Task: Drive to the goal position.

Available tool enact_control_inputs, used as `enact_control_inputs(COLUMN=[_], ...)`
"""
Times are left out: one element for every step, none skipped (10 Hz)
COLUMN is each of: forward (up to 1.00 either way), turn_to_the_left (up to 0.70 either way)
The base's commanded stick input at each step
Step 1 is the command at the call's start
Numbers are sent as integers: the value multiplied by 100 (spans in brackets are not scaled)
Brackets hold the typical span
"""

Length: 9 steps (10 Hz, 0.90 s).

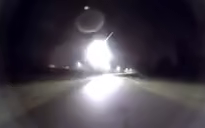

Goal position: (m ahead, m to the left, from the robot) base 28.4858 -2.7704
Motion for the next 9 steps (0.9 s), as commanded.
enact_control_inputs(forward=[100, 100, 100, 100, 100, 100, 100, 100, 100], turn_to_the_left=[4, 3, 3, 3, 3, 3, 3, 3, 3])
